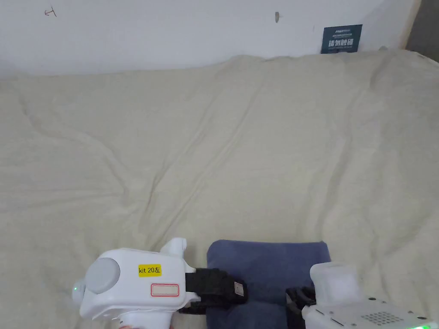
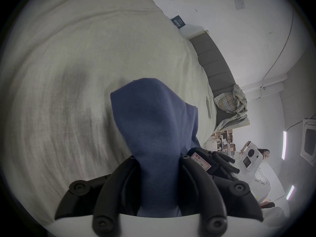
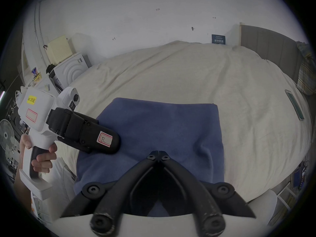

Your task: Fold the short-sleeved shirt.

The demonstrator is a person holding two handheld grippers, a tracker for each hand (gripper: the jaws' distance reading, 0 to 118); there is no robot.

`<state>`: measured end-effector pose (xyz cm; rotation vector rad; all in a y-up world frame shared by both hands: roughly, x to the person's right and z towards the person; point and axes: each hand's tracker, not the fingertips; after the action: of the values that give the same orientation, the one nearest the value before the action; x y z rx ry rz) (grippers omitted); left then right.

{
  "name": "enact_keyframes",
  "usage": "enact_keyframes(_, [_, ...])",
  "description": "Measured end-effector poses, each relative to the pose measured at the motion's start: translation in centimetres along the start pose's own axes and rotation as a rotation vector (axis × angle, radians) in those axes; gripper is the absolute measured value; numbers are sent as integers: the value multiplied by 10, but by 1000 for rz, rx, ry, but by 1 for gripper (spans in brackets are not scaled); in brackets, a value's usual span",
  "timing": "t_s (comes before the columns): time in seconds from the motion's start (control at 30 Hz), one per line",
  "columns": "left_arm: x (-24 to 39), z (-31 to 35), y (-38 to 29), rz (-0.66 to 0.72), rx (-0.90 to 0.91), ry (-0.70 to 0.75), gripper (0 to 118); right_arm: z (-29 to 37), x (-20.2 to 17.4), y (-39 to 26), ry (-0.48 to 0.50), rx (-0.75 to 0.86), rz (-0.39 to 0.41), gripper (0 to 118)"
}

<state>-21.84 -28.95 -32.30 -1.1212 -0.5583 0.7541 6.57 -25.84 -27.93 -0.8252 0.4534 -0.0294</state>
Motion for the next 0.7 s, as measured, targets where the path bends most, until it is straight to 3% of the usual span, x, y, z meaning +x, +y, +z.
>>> enact_keyframes(0.4, [-23, 103, 25, -23, 107, 142, 28, 5, -9, 26, 17, 115, -13, 0])
enact_keyframes(0.53, [-49, 148, 41, -39, 122, 289, 28, -3, -19, 35, 16, 123, 1, 0])
enact_keyframes(0.6, [-64, 176, 51, 34, 156, 342, 28, -7, -24, 38, 14, 127, 8, 0])
enact_keyframes(0.7, [-79, 214, 64, 38, 205, 450, 27, -13, -29, 43, 9, 135, 11, 0])
